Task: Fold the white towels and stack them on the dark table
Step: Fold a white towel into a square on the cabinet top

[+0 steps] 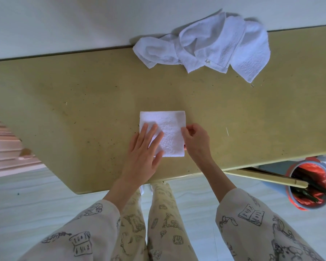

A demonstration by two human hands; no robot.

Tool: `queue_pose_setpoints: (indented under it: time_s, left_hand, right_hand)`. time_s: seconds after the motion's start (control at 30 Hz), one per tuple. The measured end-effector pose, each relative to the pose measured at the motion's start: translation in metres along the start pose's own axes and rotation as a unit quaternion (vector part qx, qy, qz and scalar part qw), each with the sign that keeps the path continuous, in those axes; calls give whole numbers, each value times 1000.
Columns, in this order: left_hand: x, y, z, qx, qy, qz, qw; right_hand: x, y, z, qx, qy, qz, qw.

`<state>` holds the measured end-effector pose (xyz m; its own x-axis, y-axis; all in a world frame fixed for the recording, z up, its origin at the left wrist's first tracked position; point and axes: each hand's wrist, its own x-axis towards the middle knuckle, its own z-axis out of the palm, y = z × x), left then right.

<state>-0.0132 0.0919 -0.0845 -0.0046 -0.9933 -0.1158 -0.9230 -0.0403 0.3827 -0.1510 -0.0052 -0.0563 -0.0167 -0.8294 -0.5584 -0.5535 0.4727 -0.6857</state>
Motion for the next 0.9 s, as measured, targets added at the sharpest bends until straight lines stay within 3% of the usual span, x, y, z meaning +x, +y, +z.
queue_pose_setpoints:
  time_s: [0.23,0.47,0.53,0.6,0.67,0.73,0.9]
  left_hand:
    - [0,-4,2,39,-63,-6,997]
    - [0,-3,4,56,-53,-6,997]
    - [0,-2,4,50,-48,-3,998]
    - [0,-3,5,48,-49,0,998]
    - [-1,-6,4,30,-51,0,998]
    - [-5,-11,4,-25,-44,8,999]
    - [-18,-23,0,-107,7,-11,994]
  right_hand:
    - [-2,-2,-3,-37,12,6,999]
    - [-14,6,-5,-65,-5,18,998]
    - [-20,8,-1,-165,71,-72,981]
    - [-21,10,10,-274,150,-240,919]
    - [-12,16,26,-348,135,-344,861]
    - [0,25,38,-397,100,-357,839]
    - [13,42,45,-409,81,-355,837]
